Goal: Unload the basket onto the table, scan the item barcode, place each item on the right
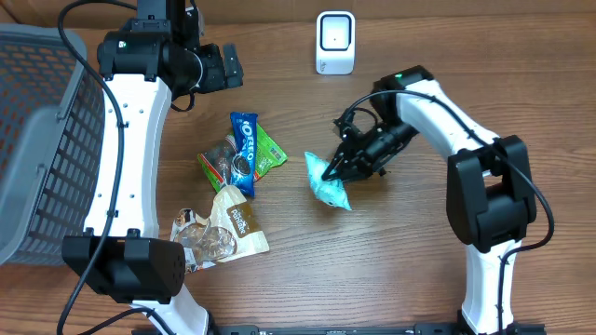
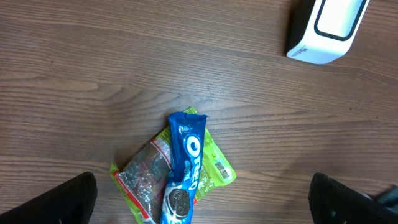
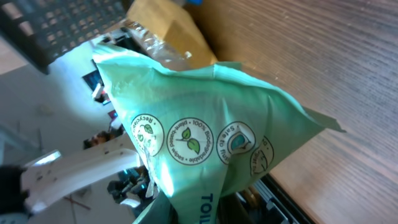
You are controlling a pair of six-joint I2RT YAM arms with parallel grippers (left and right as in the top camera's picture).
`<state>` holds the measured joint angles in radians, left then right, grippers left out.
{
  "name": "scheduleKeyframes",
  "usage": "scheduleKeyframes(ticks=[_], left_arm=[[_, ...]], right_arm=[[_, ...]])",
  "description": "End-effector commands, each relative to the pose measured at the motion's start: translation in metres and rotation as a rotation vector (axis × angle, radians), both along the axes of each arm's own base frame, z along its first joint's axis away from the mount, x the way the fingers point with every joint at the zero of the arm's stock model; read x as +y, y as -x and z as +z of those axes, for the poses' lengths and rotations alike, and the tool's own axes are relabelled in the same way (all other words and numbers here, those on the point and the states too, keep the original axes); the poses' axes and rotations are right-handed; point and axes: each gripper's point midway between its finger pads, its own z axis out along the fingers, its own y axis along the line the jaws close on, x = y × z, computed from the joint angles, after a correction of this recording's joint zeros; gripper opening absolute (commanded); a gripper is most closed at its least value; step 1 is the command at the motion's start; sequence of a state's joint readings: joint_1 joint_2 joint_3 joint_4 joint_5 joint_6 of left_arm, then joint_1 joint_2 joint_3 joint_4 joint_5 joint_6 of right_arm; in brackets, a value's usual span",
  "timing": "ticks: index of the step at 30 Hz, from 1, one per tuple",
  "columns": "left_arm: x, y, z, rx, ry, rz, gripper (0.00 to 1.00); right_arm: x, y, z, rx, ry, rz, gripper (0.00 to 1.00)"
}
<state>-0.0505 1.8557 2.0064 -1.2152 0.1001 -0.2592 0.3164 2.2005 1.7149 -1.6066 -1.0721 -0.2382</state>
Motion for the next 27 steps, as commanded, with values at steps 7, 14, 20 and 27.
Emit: scheduleKeyframes(ticks=[7, 14, 20, 27], left_arm=[[-0.001, -0.002, 0.004, -0.012, 0.000, 0.008, 1.00], [-0.001, -0.002, 0.004, -0.012, -0.001, 0.008, 1.00], [-0.001, -0.002, 0.004, -0.011, 0.000, 0.008, 1.00], [-0.001, -0.002, 0.004, -0.012, 0.000, 0.007, 1.00]], right_arm=[[-0.023, -0.026, 0.036, -0.191, -0.255, -0.069, 0.04], [-0.043, -0.025, -0.014, -0.352, -0.035, 0.119, 0.12], [-0.062, -0.044, -0.063, -0.381, 0.367, 0.139, 0.48], [-0.068, -0.066, -0.052, -0.479, 0.675, 0.137, 0.62]])
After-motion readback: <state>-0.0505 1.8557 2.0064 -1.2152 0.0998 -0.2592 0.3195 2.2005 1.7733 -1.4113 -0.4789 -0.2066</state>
